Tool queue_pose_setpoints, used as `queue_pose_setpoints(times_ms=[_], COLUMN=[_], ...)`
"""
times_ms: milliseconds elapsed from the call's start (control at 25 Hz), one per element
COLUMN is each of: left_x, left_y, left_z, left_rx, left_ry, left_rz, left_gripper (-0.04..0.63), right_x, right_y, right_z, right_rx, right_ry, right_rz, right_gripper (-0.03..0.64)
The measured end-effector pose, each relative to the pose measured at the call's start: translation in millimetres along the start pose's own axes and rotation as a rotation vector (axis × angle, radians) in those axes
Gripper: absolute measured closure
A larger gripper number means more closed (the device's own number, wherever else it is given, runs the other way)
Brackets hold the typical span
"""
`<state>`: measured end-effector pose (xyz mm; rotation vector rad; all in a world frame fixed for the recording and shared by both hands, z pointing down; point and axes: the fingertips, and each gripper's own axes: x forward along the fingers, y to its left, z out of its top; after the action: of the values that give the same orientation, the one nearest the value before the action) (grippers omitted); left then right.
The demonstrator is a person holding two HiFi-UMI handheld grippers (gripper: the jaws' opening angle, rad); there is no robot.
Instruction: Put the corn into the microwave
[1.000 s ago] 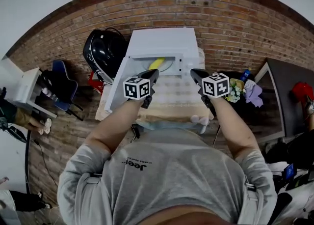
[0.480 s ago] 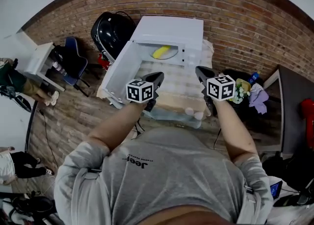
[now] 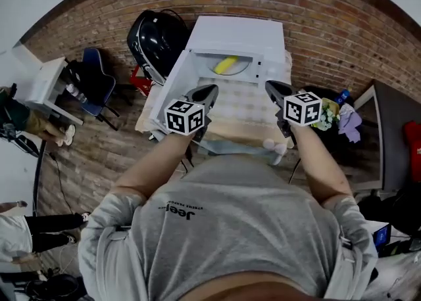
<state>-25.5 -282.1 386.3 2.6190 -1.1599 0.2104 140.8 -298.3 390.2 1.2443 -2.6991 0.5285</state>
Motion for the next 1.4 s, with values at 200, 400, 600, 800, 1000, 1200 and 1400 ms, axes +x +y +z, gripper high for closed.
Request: queue_pose_setpoints(times_ms=[200, 400, 600, 800, 1000, 1200, 1400], left_x=[-11, -20, -28, -35, -43, -51, -58], left_y=[20, 31, 35, 29, 23, 17, 14], left_z=[14, 28, 33, 38, 45, 42, 40], left_rx=[0.036, 0.048, 0.047, 0.058, 0.062, 0.077, 0.080], left_ry=[-0.026, -0.050, -0.064, -0.079, -0.089, -0.090, -0.089], left_rz=[-0.021, -0.035, -0.035, -0.047, -0.059, -0.057, -0.052], left_gripper=[0.577, 0.577, 0.577, 0.577, 0.577, 0.577, 0.577], right_x=[9, 10, 6, -3, -10, -11, -13], right_y=[13, 23, 31, 35, 41, 48, 54], right_z=[20, 36, 42, 44, 47, 35, 28], right_rx=[-0.014, -0.037, -0.048, -0.056, -0.050, -0.022, -0.044], right_ry=[-0.005, -0.008, -0.014, -0.016, -0.036, -0.041, -0.025], right_rz=[-0.030, -0.047, -0.059, -0.068, -0.065, -0.046, -0.033], right_gripper=[0.600, 0.600, 0.600, 0.600, 0.600, 0.600, 0.600])
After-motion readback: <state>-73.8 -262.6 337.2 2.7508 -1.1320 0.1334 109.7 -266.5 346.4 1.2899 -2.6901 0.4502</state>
